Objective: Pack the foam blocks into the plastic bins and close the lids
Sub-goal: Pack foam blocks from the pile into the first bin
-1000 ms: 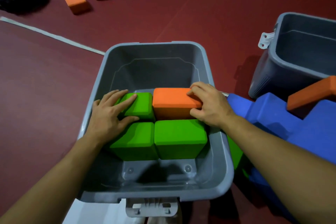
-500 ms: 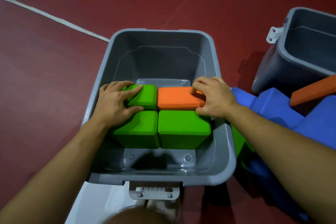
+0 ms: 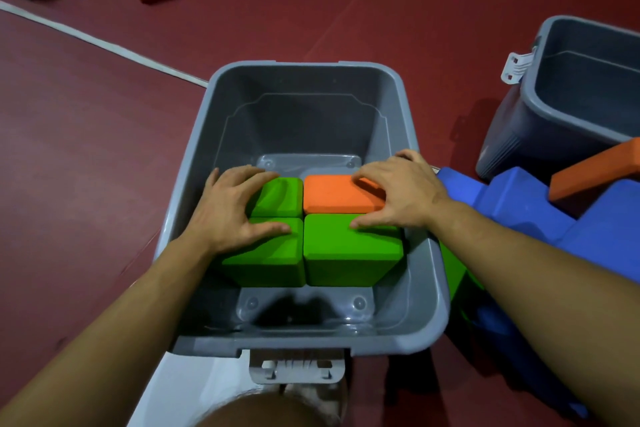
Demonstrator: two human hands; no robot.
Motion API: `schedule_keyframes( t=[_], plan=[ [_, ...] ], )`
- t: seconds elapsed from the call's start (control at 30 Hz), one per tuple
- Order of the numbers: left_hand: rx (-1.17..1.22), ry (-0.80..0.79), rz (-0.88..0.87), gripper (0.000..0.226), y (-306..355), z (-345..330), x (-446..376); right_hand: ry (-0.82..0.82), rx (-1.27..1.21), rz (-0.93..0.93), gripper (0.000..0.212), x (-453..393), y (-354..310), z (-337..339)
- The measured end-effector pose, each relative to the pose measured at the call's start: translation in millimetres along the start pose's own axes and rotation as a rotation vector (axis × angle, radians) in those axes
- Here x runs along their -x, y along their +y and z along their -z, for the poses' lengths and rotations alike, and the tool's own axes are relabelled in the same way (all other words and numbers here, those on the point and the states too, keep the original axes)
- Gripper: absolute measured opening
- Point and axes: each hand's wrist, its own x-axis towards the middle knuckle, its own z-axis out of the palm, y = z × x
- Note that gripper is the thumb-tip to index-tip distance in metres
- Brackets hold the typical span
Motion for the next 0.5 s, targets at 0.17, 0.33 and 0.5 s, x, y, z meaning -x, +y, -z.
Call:
schedule_keyframes(
  t=[0.17, 0.33, 0.5],
  plan=[
    [-0.012, -0.037, 0.038, 0.099, 6.1, -1.5, -1.6, -0.062, 0.051, -0.013, 0.101, -2.6, 0.6, 0.3],
    [0.006, -0.034, 0.051, 0.099, 7.8, -1.1, -1.8, -0.057, 0.045, 0.002, 0.101, -2.1, 2.6, -0.2],
    [0.008, -0.047, 0.060, 0.101, 7.0, -0.5, -4.4, -0.059, 0.037, 0.003, 0.100, -2.6, 2.4, -0.2]
  ],
)
